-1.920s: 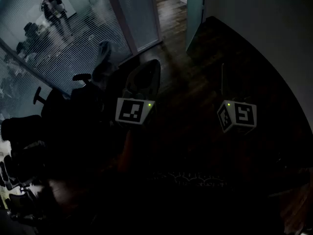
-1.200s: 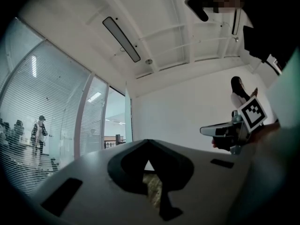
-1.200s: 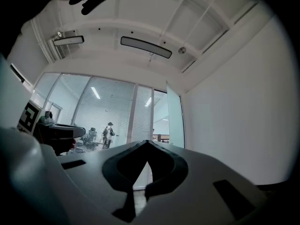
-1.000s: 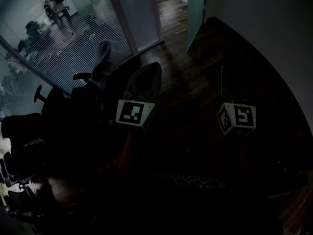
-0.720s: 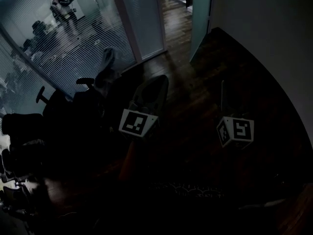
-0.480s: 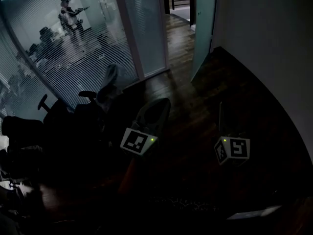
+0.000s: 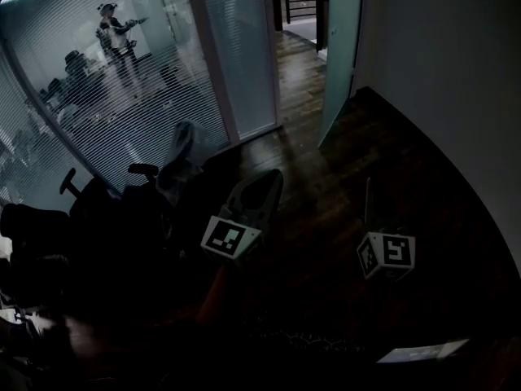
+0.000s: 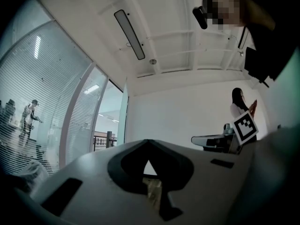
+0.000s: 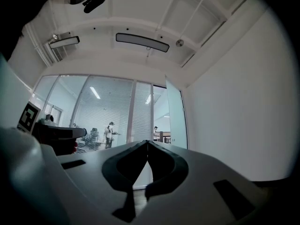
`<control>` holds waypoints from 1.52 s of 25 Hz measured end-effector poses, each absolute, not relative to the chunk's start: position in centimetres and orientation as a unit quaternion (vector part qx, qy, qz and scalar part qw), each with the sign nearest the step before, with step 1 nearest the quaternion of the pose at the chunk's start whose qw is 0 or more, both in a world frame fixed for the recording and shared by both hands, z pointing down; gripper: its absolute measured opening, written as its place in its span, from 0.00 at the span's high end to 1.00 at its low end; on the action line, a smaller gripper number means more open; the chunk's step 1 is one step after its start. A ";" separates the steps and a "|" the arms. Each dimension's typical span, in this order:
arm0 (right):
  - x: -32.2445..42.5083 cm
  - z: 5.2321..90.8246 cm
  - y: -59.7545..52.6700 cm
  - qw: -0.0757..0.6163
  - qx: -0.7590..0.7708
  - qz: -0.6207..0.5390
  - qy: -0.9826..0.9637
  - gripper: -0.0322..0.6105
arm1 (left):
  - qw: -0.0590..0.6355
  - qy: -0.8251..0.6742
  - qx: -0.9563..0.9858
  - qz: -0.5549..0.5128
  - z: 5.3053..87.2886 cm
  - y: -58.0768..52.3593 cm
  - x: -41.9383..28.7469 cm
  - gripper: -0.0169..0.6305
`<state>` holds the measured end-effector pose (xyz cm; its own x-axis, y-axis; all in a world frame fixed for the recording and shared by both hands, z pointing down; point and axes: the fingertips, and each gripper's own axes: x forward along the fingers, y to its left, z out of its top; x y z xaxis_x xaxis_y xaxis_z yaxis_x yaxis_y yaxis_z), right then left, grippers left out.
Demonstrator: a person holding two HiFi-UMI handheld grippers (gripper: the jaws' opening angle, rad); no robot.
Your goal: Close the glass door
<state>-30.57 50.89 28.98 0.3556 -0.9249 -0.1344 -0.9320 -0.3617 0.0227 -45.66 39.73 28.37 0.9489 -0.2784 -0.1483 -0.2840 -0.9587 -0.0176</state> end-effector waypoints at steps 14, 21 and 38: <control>-23.7 29.0 39.6 0.010 -0.846 0.069 0.529 0.95 | 0.029 0.144 -0.987 0.060 28.9 25.8 -38.0 0.98; -20.5 29.7 35.3 0.005 -0.851 0.065 0.521 0.95 | 0.011 0.146 -0.988 0.056 29.9 21.3 -35.4 0.98; -5.3 29.1 22.0 0.009 -0.832 0.070 0.551 0.95 | 0.032 0.169 -0.983 0.060 28.8 10.1 -19.9 0.98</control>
<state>-5.29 22.01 29.11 0.3839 -0.9146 -0.1267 -0.9171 -0.3936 0.0627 -19.90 10.12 28.82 0.9359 -0.3281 -0.1283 -0.3357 -0.9410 -0.0421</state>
